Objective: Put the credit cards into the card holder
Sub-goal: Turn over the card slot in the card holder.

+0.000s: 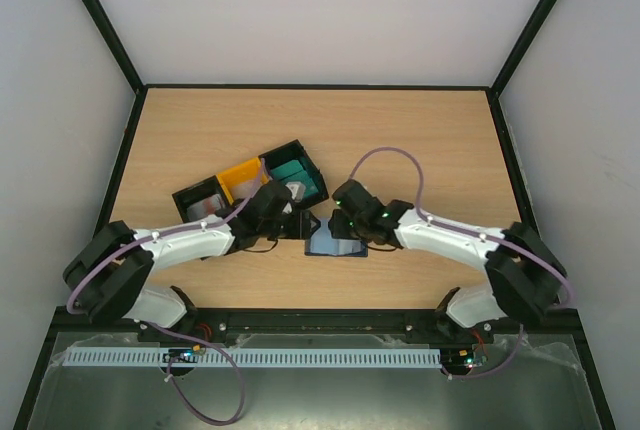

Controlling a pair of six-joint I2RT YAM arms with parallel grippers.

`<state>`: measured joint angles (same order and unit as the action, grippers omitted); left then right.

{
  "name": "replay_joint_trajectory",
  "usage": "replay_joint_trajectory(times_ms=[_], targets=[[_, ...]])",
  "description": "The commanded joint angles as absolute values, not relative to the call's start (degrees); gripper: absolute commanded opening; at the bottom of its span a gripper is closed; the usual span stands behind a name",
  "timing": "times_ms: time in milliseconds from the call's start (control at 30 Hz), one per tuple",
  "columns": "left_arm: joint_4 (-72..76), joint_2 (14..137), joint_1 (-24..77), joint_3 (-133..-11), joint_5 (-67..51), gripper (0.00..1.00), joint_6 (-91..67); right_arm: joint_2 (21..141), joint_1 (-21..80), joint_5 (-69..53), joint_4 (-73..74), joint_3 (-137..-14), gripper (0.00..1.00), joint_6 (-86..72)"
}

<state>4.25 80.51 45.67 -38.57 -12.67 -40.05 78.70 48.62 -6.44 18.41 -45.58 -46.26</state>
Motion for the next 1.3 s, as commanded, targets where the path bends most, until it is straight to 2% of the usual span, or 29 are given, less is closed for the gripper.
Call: replay_joint_trajectory(times_ms=[0, 200, 400, 633, 733, 933, 1067, 1267], targets=[[3.9, 81.5, 45.1, -35.8, -7.8, 0.52, -47.0, 84.1, 51.4, -5.5, 21.8, -48.3, 0.4, -41.7], [5.5, 83.1, 44.2, -34.9, -7.0, 0.51, -50.2, 89.8, 53.1, -6.0, 21.7, -51.1, 0.4, -39.1], [7.1, 82.8, 42.1, -31.7, -6.3, 0.44, -53.1, 95.9, 55.3, -3.0, 24.5, -55.8, 0.41, -37.3], [7.5, 81.4, 41.6, -29.5, -6.4, 0.42, -53.4, 101.2, 57.2, 0.5, 27.9, -58.4, 0.4, -36.7], [7.8, 81.2, 41.5, -29.4, -6.6, 0.42, -53.3, 102.6, 58.0, 0.2, 28.4, -58.9, 0.34, -36.7], [8.3, 80.7, 41.5, -29.3, -7.2, 0.42, -53.2, 101.9, 58.2, 0.3, 27.7, -58.6, 0.1, -37.3], [8.8, 80.1, 41.5, -28.8, -7.6, 0.42, -53.2, 100.2, 58.2, 1.4, 27.3, -58.6, 0.03, -38.7], [10.7, 78.3, 41.5, -27.8, -8.7, 0.45, -53.9, 96.7, 58.2, 0.6, 25.9, -58.1, 0.02, -40.5]])
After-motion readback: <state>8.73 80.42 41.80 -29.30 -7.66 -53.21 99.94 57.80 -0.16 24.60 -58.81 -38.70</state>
